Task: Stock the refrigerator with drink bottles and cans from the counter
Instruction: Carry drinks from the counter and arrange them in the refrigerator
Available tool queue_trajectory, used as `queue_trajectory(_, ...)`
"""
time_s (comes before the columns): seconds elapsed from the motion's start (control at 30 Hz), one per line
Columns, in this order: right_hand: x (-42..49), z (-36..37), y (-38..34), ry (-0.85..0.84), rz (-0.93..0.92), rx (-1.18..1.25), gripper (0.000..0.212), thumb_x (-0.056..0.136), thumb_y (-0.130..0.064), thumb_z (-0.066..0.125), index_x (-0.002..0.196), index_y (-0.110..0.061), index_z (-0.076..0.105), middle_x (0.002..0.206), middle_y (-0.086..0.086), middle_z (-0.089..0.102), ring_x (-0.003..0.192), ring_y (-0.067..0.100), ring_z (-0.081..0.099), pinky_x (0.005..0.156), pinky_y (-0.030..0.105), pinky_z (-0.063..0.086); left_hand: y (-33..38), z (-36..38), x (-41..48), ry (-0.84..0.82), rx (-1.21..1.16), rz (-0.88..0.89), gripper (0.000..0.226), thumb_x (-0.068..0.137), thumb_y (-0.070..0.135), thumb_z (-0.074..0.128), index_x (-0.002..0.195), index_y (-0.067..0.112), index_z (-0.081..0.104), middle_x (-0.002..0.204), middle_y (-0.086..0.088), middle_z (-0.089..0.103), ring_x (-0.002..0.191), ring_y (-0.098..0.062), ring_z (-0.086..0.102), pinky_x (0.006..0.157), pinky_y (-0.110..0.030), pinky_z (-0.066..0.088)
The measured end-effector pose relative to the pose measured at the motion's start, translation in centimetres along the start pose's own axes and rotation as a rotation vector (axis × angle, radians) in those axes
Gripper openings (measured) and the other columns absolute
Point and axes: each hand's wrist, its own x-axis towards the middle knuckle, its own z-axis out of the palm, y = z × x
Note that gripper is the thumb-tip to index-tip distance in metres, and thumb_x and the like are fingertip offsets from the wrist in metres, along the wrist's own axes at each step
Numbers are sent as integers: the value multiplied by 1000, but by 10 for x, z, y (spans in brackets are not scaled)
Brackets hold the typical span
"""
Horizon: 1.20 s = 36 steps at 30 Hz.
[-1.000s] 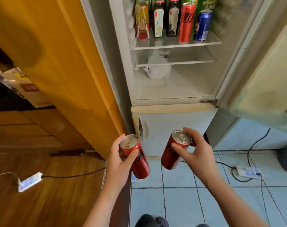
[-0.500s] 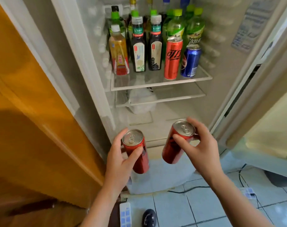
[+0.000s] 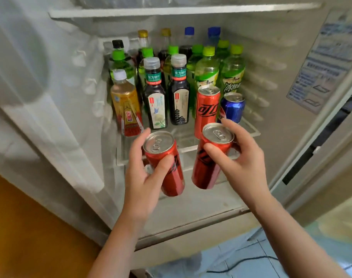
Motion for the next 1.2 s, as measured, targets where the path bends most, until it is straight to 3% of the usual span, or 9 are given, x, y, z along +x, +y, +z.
queue_trajectory(0.1, 33, 12, -3, -36, -36, 0, 64, 70, -51, 69, 128, -26, 54, 116, -20, 59, 107, -4, 56, 93, 16, 46, -1, 4, 35, 60, 23, 53, 55, 78, 44, 65, 127, 48, 42, 136, 14, 49, 128, -4, 46, 104, -20, 39)
queue_trajectory(0.23, 65, 35, -8, -48, -59, -30, 67, 74, -46, 71, 132, -18, 52, 123, -6, 61, 114, 12, 57, 99, 36, 47, -4, 7, 71, 109, 67, 66, 62, 77, 43, 65, 134, 34, 42, 138, 8, 49, 126, -3, 48, 105, -23, 40)
queue_trajectory(0.3, 77, 45, -8, -49, -74, -52, 66, 76, -43, 74, 133, -16, 51, 122, -2, 62, 113, 14, 58, 98, 37, 48, -9, 8, 87, 130, 108, 65, 64, 77, 39, 67, 135, 28, 43, 135, 7, 51, 124, -3, 49, 106, -27, 41)
queue_trajectory(0.5, 101, 65, -2, -124, -94, -113, 68, 79, -40, 72, 135, -11, 48, 122, 4, 64, 113, 19, 59, 94, 33, 48, -26, 11, 107, 169, 190, 69, 56, 75, 38, 68, 125, 42, 43, 126, 16, 53, 121, -7, 51, 106, -42, 42)
queue_trajectory(0.63, 107, 76, 2, -203, -124, -166, 65, 80, -41, 71, 135, -13, 48, 126, 5, 61, 118, 23, 55, 98, 38, 45, -32, 10, 112, 171, 221, 74, 55, 70, 46, 68, 120, 46, 44, 118, 23, 55, 116, -6, 54, 102, -44, 45)
queue_trajectory(0.8, 110, 80, 7, -260, -121, -165, 62, 81, -40, 70, 133, -14, 50, 124, 3, 62, 116, 21, 56, 96, 37, 45, -39, 6, 119, 155, 227, 74, 56, 78, 36, 68, 129, 34, 44, 116, 32, 56, 114, 0, 55, 101, -33, 46)
queue_trajectory(0.97, 116, 79, 9, -287, -113, -155, 59, 80, -37, 71, 130, -15, 50, 124, 2, 59, 116, 17, 54, 96, 34, 45, -43, 7, 120, 164, 196, 68, 61, 76, 29, 70, 131, 31, 44, 123, 18, 58, 116, -2, 56, 100, -29, 45)
queue_trajectory(1.1, 110, 79, 14, -294, -153, -171, 65, 76, -27, 75, 134, -15, 47, 129, 1, 55, 121, 14, 49, 100, 20, 39, -47, 7, 119, 183, 178, 45, 67, 76, 30, 69, 136, 27, 41, 130, 8, 55, 120, -3, 53, 102, -27, 43)
queue_trajectory(1.2, 105, 79, 17, -248, -206, -185, 63, 75, -20, 76, 132, -14, 50, 130, 0, 56, 123, 13, 47, 97, 12, 30, -48, 9, 113, 208, 129, 24, 65, 79, 31, 65, 137, 28, 35, 129, 18, 51, 117, 7, 51, 94, -14, 43)
